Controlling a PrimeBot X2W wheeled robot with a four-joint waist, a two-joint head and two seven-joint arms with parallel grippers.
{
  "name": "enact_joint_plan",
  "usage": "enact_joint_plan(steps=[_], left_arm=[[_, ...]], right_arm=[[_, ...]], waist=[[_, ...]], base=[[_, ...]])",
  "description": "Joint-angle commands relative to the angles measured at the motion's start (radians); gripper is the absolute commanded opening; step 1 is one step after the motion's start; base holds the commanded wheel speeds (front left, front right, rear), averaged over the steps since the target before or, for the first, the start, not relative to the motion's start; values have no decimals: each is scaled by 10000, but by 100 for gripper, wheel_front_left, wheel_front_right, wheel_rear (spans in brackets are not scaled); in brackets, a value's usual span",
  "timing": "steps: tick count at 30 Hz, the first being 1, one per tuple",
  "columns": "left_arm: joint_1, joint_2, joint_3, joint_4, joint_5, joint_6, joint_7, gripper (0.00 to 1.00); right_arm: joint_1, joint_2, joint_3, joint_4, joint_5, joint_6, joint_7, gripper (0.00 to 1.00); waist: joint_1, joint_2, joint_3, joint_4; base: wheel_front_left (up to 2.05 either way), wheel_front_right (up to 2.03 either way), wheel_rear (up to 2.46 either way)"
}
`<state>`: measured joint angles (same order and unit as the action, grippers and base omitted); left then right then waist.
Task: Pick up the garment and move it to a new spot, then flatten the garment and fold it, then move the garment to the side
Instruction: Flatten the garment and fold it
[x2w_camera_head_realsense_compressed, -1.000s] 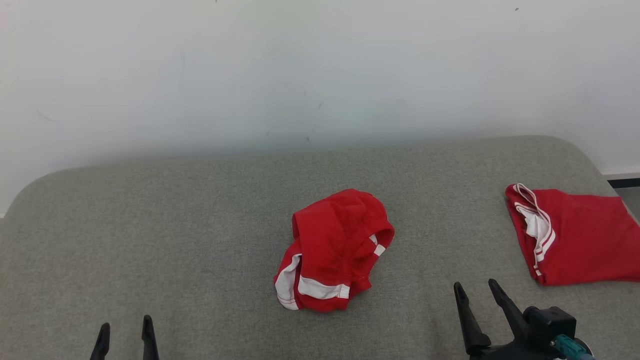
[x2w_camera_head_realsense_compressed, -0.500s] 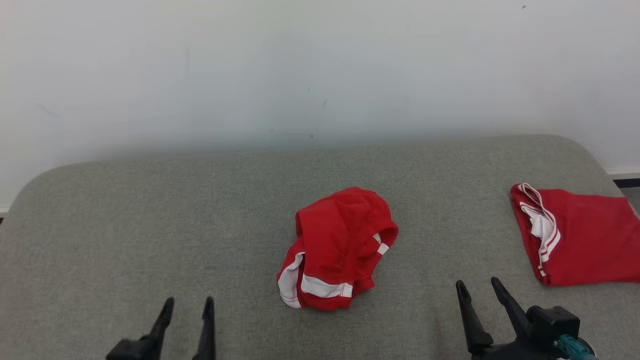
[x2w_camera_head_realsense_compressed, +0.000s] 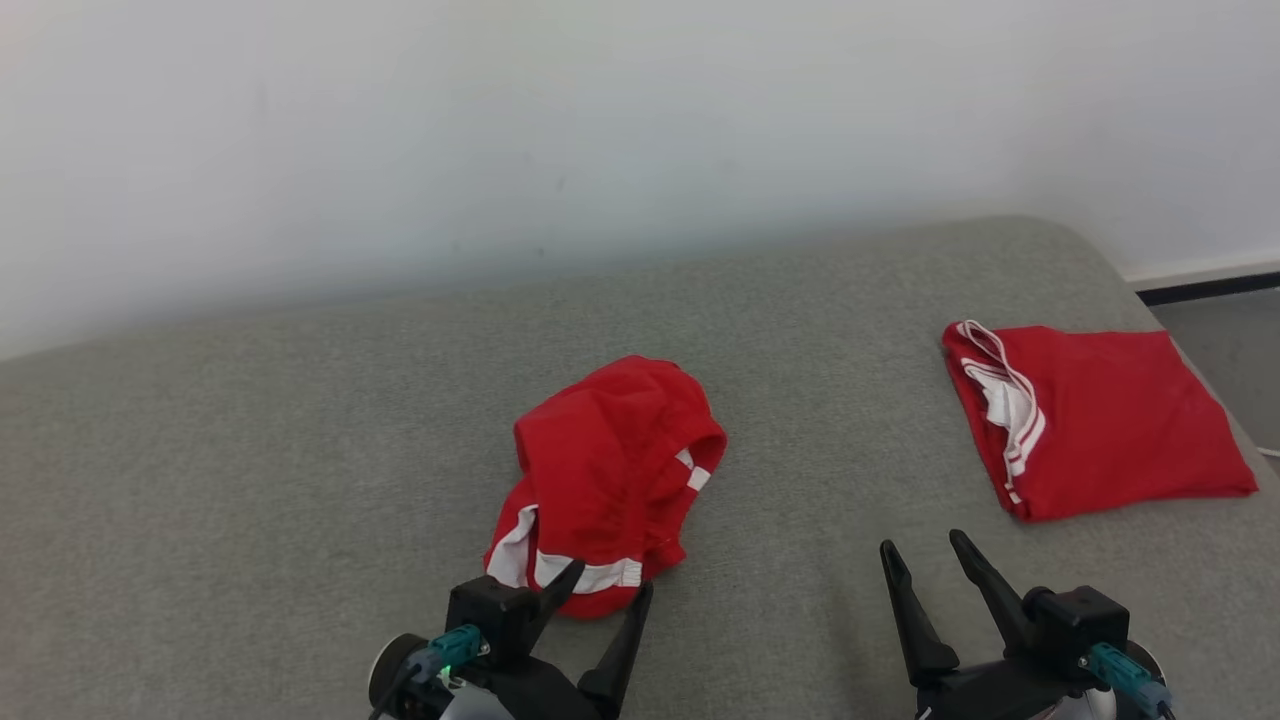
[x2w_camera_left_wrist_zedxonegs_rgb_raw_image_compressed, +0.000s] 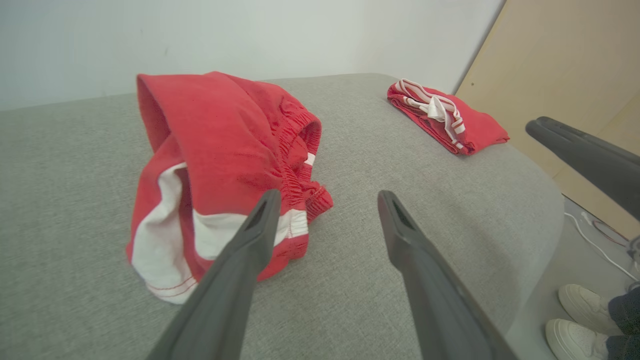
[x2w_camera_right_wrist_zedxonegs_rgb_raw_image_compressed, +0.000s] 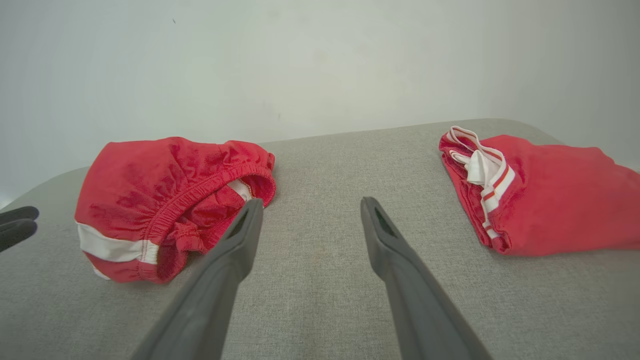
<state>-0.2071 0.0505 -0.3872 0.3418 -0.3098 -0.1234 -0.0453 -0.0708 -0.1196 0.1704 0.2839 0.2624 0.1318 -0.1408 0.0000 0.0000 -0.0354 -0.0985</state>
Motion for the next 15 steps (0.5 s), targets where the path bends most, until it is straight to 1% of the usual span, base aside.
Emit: enact_joint_plan(steps=[1, 3, 7, 12, 15], left_arm=[[-269, 10, -427, 253, -274, -23, -37, 100], [-518, 15, -761, 545, -423, 34, -222, 100], [-889, 2, -1008, 1377, -651, 483, -626, 100], [-1326, 15, -965, 2527, -509, 1309, -834, 100], [-1531, 79, -812, 3160, -336, 1929, -947, 100]], right_arm=[[-155, -83, 43, -24, 54, -28, 20, 100], [-230, -111, 106, -25, 75, -26, 19, 100], [-341, -156, 179, -50, 99, -28, -4, 100], [-427, -192, 155, -27, 116, -26, -83, 100], [-436, -189, 177, -37, 117, -28, -103, 100]], waist=[[0, 0, 339, -686], [0, 0, 461, -1016], [0, 0, 676, -1653], [0, 0, 904, -2207], [0, 0, 980, -2392]], base=[[0, 0, 0], [0, 0, 0], [0, 0, 0], [0, 0, 0], [0, 0, 0]])
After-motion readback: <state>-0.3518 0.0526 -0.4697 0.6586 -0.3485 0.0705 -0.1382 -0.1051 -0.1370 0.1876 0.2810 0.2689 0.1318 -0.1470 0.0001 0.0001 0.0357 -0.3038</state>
